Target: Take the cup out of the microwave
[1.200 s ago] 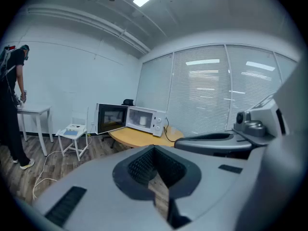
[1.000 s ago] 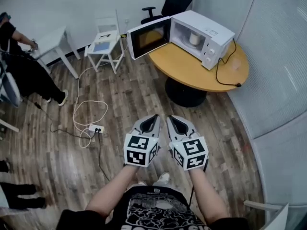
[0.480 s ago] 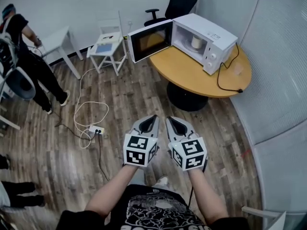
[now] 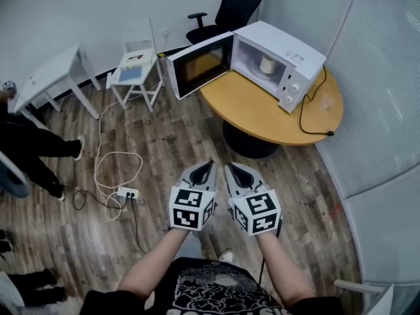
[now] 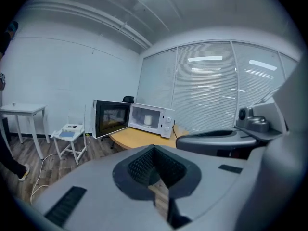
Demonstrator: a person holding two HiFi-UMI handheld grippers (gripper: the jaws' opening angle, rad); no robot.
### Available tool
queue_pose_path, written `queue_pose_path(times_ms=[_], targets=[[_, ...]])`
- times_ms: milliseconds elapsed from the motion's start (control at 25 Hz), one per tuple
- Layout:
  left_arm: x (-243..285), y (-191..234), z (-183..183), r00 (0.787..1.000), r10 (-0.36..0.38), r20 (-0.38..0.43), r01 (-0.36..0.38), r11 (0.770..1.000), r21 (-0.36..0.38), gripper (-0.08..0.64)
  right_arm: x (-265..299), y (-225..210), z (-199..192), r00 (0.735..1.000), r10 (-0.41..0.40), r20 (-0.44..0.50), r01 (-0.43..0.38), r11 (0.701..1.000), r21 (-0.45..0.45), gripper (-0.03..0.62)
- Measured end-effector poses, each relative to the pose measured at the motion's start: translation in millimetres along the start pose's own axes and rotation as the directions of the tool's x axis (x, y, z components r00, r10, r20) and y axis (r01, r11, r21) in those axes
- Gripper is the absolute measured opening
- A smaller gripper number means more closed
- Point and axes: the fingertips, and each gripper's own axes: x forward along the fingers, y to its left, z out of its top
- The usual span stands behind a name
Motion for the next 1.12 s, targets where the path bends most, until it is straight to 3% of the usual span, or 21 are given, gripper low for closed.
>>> queue_pose_path(times_ms=[600, 840, 1120], targets=[[51.0, 113.5, 42.5, 0.988, -0.156, -0.018, 0.156, 0.988, 0.015, 0.006, 120.3, 3.8, 39.4, 0.987, -0.158, -0.028, 0.159, 0.987, 0.030, 0.015], [70.2, 118.1, 47.6, 0.975, -0.219, -0.030, 0.220, 0.975, 0.032, 0.006, 133.7, -5.2, 42.3, 0.976, -0.217, -0.030, 0.218, 0.974, 0.053, 0.015], [106.9, 105.0, 51.8, 0.966, -0.254, -0.056, 0.257, 0.964, 0.066, 0.006, 136.6, -50.0, 39.3, 0.966, -0.257, -0.021, 0.258, 0.963, 0.085, 0.015]])
